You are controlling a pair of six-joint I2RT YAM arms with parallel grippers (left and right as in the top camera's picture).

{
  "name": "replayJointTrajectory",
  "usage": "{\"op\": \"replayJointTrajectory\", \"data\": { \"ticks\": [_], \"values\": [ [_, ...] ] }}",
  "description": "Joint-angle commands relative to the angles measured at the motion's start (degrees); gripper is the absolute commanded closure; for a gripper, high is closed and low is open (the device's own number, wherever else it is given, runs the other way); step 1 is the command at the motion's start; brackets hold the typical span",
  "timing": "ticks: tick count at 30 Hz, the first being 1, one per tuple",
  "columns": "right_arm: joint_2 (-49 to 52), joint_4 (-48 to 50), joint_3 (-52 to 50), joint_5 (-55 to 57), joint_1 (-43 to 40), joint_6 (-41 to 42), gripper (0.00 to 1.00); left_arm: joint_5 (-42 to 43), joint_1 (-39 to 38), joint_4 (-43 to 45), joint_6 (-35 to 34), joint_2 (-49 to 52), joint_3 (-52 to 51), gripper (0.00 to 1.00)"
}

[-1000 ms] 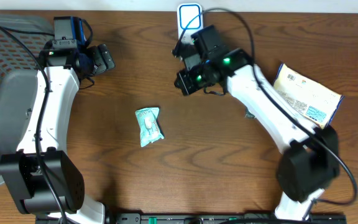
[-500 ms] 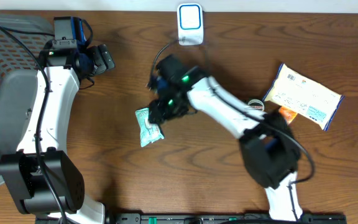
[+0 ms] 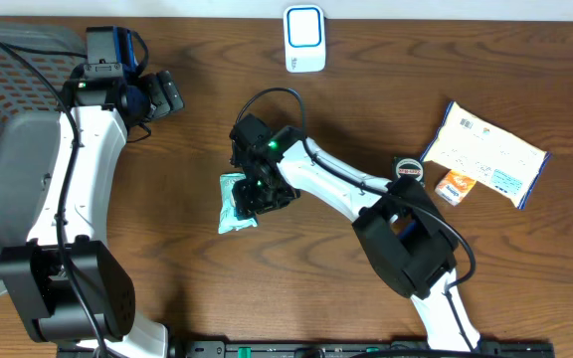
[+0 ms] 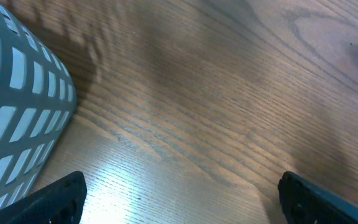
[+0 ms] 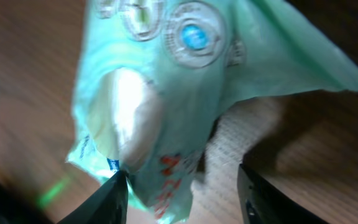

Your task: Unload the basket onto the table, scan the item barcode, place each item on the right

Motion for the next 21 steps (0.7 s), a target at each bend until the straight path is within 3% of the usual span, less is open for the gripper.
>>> {"op": "replayJointTrajectory", "data": {
  "ticks": [1, 7, 8, 10, 15, 21],
  "values": [
    [2.2, -0.1, -0.1, 1.9, 0.6, 2.2, 0.52, -0.5, -0.1, -0.2, 0.8, -0.7, 1.1, 0.02],
    [2.4, 2.6, -0.1, 1.0, 0.8, 2.1, 0.61, -0.5, -0.1, -0.2, 0.8, -0.7, 1.1, 0.02],
    [2.4, 2.8, -0.1, 1.0, 0.8, 2.1, 0.67, -0.5, -0.1, -0.2, 0.8, -0.7, 1.1, 0.02],
    [2.4, 2.7, -0.1, 1.0, 0.8, 2.2, 0.99, -0.5, -0.1, -0.2, 0.8, -0.7, 1.1, 0.02],
    [1.8, 1.0, 0.2, 1.0, -0.2, 1.8, 0.99, -0.5, -0.1, -0.2, 0.8, -0.7, 1.1, 0.02],
    [-4.3, -2.7, 0.2, 5.6, -3.8, -4.9, 0.99, -0.5, -0.1, -0.2, 0.8, -0.7, 1.1, 0.02]
  ]
}}
